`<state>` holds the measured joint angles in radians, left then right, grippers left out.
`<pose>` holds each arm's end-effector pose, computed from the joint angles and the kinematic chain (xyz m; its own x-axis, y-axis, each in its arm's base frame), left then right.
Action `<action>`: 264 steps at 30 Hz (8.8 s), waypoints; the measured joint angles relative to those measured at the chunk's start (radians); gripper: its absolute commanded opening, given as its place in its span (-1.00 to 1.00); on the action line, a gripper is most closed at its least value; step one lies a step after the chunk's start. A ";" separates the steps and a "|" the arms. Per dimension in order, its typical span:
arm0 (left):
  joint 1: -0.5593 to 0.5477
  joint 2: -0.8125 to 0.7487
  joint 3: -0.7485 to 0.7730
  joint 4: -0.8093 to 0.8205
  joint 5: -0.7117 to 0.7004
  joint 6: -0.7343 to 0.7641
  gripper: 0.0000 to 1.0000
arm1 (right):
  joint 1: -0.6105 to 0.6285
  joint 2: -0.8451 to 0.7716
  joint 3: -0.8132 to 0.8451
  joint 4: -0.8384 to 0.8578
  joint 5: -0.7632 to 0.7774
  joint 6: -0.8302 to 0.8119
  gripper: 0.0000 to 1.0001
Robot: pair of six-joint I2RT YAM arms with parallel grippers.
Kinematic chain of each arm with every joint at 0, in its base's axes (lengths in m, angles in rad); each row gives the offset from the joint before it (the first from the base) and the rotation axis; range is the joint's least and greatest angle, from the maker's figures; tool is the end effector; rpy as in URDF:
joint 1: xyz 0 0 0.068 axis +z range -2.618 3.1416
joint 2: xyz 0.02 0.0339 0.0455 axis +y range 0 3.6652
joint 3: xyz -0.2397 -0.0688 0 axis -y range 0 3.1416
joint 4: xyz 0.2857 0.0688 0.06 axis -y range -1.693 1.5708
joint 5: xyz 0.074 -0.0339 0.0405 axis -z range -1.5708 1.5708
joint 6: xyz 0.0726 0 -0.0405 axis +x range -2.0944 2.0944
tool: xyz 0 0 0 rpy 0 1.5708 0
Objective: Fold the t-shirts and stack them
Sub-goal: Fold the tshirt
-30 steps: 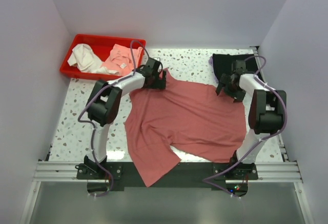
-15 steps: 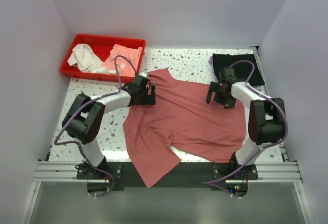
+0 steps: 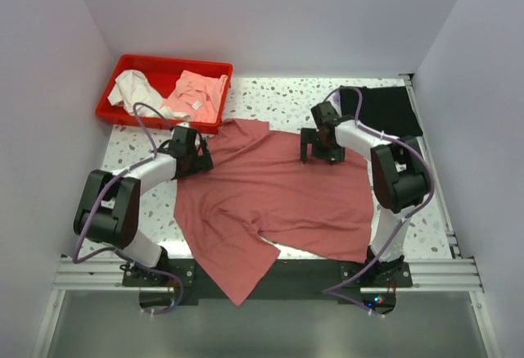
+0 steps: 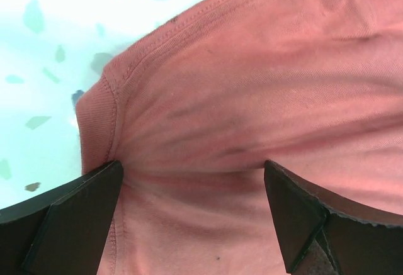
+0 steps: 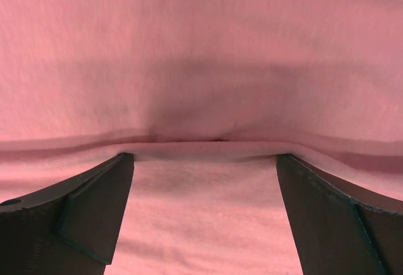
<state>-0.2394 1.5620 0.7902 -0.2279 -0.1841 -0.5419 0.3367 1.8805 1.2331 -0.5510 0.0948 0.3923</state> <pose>0.3364 -0.0684 0.0746 -0.7709 -0.3338 -0.5425 -0.3042 0.9412 -0.1469 0.3896 0.1291 0.0811 -0.9257 0.0792 -0.3699 0.0622 0.9964 0.0576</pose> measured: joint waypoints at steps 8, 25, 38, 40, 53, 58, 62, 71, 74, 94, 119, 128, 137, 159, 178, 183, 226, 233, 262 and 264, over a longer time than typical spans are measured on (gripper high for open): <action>0.089 0.004 0.006 -0.021 -0.023 -0.021 1.00 | 0.007 0.148 0.217 -0.018 -0.010 -0.001 0.98; 0.154 -0.201 -0.003 -0.124 -0.066 -0.116 1.00 | 0.016 0.126 0.217 -0.027 -0.036 -0.047 0.98; -0.194 -0.431 -0.220 -0.156 0.042 -0.211 1.00 | 0.016 -0.455 -0.348 -0.021 -0.017 0.026 0.98; -0.210 -0.411 -0.240 -0.154 0.061 -0.216 1.00 | 0.016 -0.449 -0.397 -0.026 -0.027 0.033 0.98; -0.115 -0.047 -0.030 -0.054 -0.007 -0.167 1.00 | -0.051 -0.150 -0.188 -0.010 0.011 0.052 0.98; -0.032 0.053 0.070 -0.026 -0.001 -0.135 1.00 | -0.083 -0.057 -0.064 0.012 -0.003 0.049 0.98; -0.023 0.075 0.111 -0.046 0.009 -0.100 1.00 | -0.082 -0.043 -0.027 0.018 -0.019 0.040 0.98; -0.200 -0.219 0.077 -0.172 -0.043 -0.158 1.00 | -0.083 -0.341 -0.139 0.029 -0.051 0.042 0.98; -0.317 -0.373 0.005 -0.231 -0.042 -0.231 1.00 | -0.083 -0.473 -0.230 0.032 -0.055 0.056 0.98; -1.040 -0.451 -0.214 -0.782 0.014 -0.927 0.60 | -0.116 -0.599 -0.391 -0.002 -0.061 0.068 0.98; -1.038 -0.286 -0.179 -0.757 -0.010 -0.954 -0.11 | -0.128 -0.668 -0.414 -0.039 -0.022 0.065 0.98; -1.038 -0.314 -0.208 -0.714 -0.001 -0.985 -0.75 | -0.142 -0.756 -0.460 -0.090 0.020 0.100 0.98; -1.043 -0.340 -0.211 -0.689 -0.018 -0.998 -1.00 | -0.144 -0.851 -0.517 -0.176 0.020 0.170 0.98; -1.052 -0.576 -0.172 -0.843 -0.305 -1.041 -1.00 | -0.154 -0.812 -0.721 -0.150 -0.041 0.360 0.11; -1.052 -0.615 -0.029 -1.010 -0.540 -1.165 -1.00 | -0.154 -0.782 -0.725 -0.006 0.014 0.362 -1.00; -1.052 -0.634 0.176 -1.051 -0.761 -1.137 -1.00 | -0.154 -0.937 -0.575 -0.104 0.026 0.317 -1.00; -1.051 -0.494 1.152 0.043 -0.447 0.837 -1.00 | -0.154 -1.003 0.703 -0.356 0.102 0.061 -1.00; -0.781 -0.393 0.708 0.354 -0.619 0.905 -1.00 | -0.154 -0.951 0.373 -0.262 0.121 0.061 -1.00; -0.162 0.183 0.483 0.331 -0.111 0.465 -1.00 | -0.323 -0.176 0.173 0.021 0.070 0.043 -1.00; -0.162 0.127 0.425 0.327 -0.097 0.446 -1.00 | -0.327 -0.176 0.173 0.018 0.069 0.035 -0.99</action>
<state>-0.4015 1.6890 1.2156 0.0990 -0.2806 -0.0959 0.0101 1.7042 1.4063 -0.5327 0.1638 0.4274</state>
